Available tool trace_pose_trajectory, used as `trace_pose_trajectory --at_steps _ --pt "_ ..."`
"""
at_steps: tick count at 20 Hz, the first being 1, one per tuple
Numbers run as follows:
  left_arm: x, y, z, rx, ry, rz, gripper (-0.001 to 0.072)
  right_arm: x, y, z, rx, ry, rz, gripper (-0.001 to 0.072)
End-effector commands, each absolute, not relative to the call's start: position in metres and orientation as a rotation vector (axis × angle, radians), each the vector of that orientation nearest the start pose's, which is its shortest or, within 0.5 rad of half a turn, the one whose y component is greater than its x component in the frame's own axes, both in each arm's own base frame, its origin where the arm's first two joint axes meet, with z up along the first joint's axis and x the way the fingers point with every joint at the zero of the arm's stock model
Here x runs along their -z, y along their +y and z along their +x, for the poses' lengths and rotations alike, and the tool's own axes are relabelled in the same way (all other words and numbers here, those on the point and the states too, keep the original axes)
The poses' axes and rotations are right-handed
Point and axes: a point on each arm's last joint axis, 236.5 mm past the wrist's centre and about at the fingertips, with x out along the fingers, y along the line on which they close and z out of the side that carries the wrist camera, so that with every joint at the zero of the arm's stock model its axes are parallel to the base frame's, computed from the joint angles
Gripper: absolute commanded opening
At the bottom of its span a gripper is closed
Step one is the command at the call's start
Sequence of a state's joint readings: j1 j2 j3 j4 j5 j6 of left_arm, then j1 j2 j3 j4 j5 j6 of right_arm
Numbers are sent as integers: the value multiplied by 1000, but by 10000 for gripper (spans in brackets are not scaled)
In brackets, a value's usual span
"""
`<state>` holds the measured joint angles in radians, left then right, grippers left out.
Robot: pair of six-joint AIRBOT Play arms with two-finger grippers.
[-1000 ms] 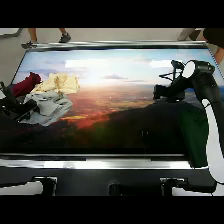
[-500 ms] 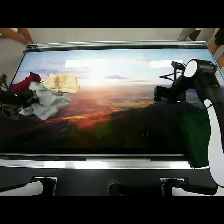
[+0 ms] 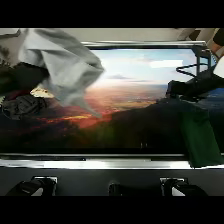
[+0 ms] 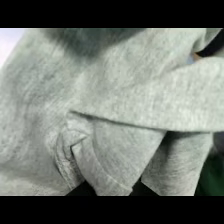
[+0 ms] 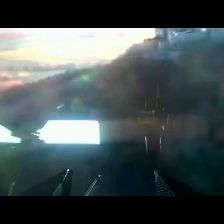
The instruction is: Fold the shirts.
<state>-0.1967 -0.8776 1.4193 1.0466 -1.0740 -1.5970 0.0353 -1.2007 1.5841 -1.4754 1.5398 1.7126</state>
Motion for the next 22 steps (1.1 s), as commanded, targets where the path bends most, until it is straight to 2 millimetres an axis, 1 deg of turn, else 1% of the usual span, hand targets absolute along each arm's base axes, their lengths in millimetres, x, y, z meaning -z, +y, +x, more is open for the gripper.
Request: trace_pose_trajectory --at_steps 1,3,5,6,8,9,10,11,12,13,14,15,16,17,18,19,20,21,22 --pt "-296 -246 293 761 634 -241 33 -194 33 328 -32 1137 153 626" --pt "-254 -278 300 794 742 -178 33 -206 30 309 -26 1129 149 626" --pt "-204 -307 309 815 865 -135 33 -213 25 292 -10 1134 138 626" --pt "-177 -320 313 816 932 -117 33 -213 22 284 1 1148 132 626" --pt "-121 -341 313 828 1064 -59 33 -208 17 269 35 1207 132 627" --pt "-94 -350 310 833 1125 -33 34 -207 14 267 47 1219 127 628" --pt "-66 -361 305 836 1189 -11 34 -207 12 268 58 1214 123 628" --pt "-39 -370 299 838 1250 15 35 -207 8 273 72 1199 118 629" --pt "-16 -378 293 839 1301 35 44 -207 5 279 84 1184 113 629" --pt "1 -383 288 842 1343 45 215 -205 1 288 101 1171 106 630" --pt "8 -384 284 845 1387 53 655 -203 -1 298 111 1162 99 631" --pt "6 -379 289 840 1401 72 713 -197 -3 308 119 1162 95 642" --pt "-6 -366 304 814 1378 99 712 -188 -2 320 118 1174 92 685" --pt "-21 -348 325 773 1344 130 713 -176 -1 332 116 1199 92 686" --pt "-39 -322 347 713 1310 158 712 -162 2 340 107 1240 94 686" --pt "-53 -296 362 659 1299 162 712 -144 8 345 84 1301 96 685" --pt "-62 -268 370 609 1312 144 711 -127 16 346 51 1369 100 684" --pt "-63 -242 367 569 1365 125 708 -108 22 344 15 1442 94 683" --pt "-57 -221 358 537 1426 115 696 -90 27 340 -9 1505 94 682"
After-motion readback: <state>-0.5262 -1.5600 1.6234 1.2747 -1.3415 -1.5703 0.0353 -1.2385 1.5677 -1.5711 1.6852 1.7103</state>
